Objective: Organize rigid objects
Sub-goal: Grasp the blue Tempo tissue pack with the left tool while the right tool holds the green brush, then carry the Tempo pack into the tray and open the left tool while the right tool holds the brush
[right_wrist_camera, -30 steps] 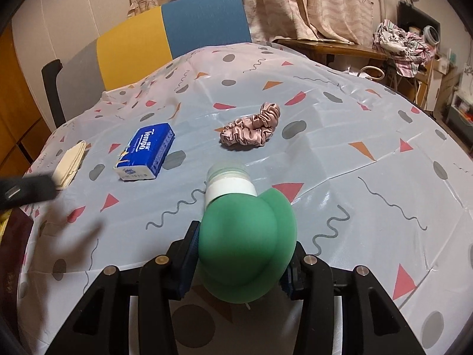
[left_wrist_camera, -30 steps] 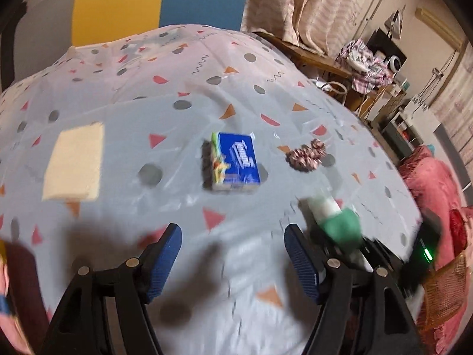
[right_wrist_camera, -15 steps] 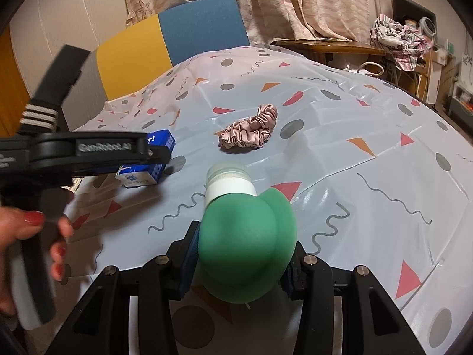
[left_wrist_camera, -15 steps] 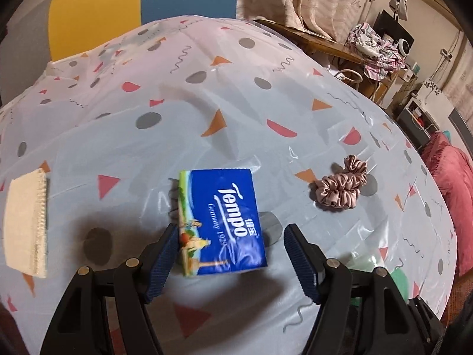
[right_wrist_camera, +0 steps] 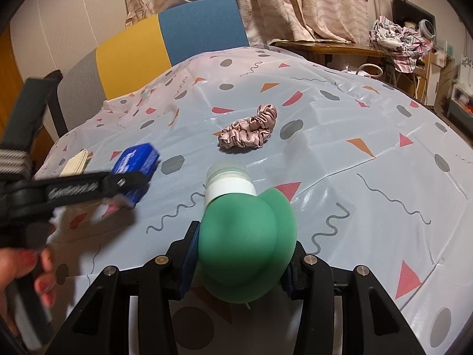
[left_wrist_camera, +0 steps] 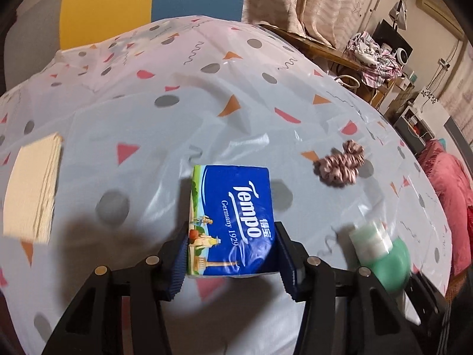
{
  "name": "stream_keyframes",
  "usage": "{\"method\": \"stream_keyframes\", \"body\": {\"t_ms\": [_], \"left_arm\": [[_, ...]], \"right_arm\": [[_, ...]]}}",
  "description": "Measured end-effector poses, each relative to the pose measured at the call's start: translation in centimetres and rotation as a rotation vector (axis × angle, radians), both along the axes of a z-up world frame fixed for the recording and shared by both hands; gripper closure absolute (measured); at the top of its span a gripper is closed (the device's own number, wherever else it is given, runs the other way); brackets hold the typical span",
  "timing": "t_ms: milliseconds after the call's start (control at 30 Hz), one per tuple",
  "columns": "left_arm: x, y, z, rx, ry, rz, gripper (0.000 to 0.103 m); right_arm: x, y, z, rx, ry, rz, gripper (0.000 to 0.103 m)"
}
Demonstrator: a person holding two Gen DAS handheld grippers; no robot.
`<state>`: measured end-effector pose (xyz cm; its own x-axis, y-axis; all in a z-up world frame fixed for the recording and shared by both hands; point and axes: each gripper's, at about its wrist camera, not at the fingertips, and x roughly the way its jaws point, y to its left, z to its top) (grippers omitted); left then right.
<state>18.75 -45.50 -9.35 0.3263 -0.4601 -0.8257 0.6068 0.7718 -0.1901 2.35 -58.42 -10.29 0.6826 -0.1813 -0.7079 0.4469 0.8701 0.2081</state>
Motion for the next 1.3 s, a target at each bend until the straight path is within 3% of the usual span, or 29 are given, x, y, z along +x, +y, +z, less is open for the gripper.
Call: {"method": "stream_keyframes", "body": {"t_ms": [367,800,1067,1300], "left_arm": [[-5.1,6.3,0.1,-0.048,0.041,0.041,0.05],[-11.1,17.1,4.2,-0.196,0.049,0.117,0.05],[-13.0,25.3,6.7,-0.228,0.006,0.194,0.05],[-13.0,32.3,6.2,-0.204,0.025,0.288,0.05]], "right_arm": [[0.2,0.5,0.1,-0.034,0.019,-0.002,0.056],[0.5,1.1,0.1,-0.088,0.052,-0.007,0.055],[0.7,1.4,0.2,-0.114,0.068,-0.01,0.055],[0.8,1.5,0.2,-0.126,0.075,-0.011,0.055]]}}
